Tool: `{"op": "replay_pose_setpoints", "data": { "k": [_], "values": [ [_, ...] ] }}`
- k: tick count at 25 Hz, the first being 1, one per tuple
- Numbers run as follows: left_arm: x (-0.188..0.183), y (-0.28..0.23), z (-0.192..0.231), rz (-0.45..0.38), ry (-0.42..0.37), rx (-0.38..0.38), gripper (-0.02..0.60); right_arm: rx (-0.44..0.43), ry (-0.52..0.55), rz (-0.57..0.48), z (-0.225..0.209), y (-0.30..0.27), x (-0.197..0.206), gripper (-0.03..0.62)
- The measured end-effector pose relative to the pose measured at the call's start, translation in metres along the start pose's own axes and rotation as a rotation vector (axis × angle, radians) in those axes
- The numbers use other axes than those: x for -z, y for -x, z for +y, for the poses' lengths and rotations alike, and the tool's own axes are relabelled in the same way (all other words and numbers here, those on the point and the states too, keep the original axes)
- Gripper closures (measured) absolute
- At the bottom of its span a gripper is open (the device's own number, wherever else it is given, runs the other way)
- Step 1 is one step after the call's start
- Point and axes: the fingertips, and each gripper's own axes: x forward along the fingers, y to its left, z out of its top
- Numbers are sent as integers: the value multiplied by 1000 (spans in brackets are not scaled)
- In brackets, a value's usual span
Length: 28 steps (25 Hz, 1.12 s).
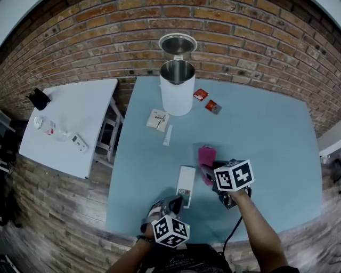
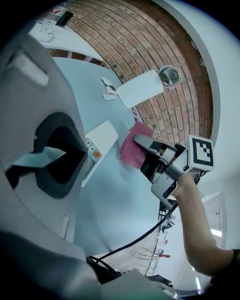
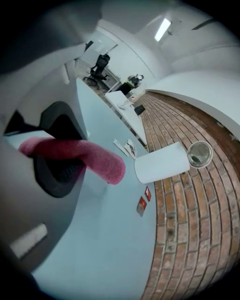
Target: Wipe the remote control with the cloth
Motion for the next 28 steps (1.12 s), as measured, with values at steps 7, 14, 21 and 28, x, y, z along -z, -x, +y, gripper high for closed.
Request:
{"op": "replay_pose_setpoints", "data": {
  "k": [7,14,21,28],
  "values": [
    [-2,-1,-1,-17,-1,34,577,-23,217,138,5,-40,-23,516],
    [-3,-1,-2,-35,4,70,577,-74,332,219,14,-67,-36,516],
    [-5,-3,-1,-38,8,82,575,-129,410,273,37,-88,-49,514],
    [-7,-5,1,-43,14,87,575,-175,433,280,59,-105,-58,516]
  ]
}}
